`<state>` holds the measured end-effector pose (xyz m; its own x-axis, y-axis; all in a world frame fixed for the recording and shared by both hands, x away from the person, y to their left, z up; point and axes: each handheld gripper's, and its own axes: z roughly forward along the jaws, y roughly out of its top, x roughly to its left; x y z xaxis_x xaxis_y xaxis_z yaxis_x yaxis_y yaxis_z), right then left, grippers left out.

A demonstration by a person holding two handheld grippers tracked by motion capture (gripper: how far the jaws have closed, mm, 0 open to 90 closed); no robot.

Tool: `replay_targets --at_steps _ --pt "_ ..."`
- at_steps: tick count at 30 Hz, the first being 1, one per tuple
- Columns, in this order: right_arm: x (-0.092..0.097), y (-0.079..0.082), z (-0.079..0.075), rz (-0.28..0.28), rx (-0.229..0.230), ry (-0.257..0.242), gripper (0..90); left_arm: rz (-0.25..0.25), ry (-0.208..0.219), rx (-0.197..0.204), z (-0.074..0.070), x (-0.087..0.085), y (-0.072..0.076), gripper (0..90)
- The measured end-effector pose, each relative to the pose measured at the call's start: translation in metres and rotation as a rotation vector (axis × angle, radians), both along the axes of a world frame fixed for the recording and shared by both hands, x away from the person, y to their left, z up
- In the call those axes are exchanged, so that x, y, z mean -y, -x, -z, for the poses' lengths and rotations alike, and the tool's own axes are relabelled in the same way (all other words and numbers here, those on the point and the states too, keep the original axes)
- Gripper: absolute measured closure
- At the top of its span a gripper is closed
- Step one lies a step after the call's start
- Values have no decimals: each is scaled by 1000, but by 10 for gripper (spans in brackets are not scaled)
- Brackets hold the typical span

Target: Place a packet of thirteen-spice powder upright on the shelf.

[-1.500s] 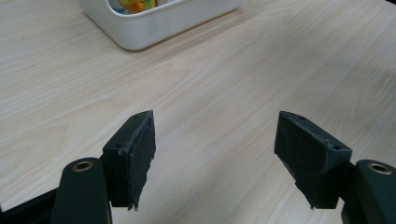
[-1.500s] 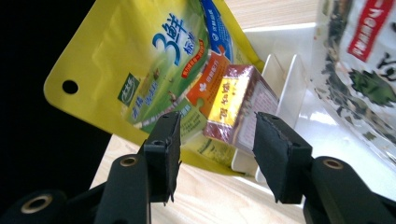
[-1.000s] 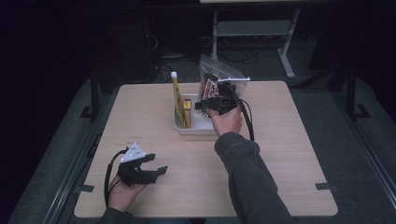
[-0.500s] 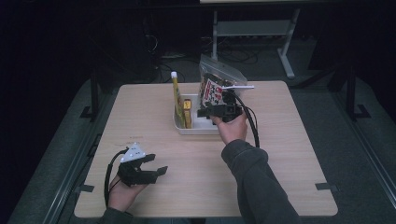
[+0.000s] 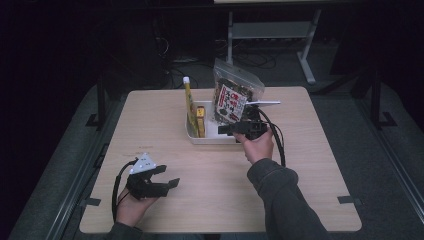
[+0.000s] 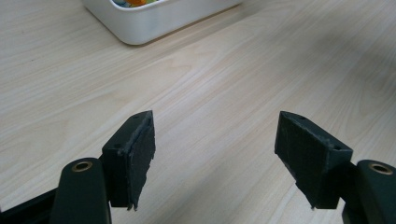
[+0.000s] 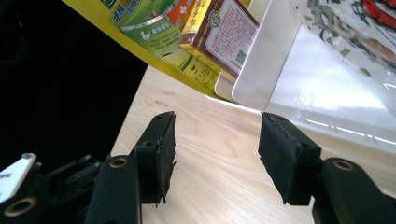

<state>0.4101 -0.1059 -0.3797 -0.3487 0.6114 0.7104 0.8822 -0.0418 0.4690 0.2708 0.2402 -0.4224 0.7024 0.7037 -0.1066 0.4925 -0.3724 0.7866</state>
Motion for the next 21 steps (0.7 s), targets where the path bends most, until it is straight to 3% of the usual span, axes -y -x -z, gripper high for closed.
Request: replay_targets --at_steps 14,21 --pt "31 13 4 -15 14 -53 430 8 -2 -7 1 1 0 279" --pt "43 23 14 -31 20 -36 420 16 -7 -10 3 4 0 277"
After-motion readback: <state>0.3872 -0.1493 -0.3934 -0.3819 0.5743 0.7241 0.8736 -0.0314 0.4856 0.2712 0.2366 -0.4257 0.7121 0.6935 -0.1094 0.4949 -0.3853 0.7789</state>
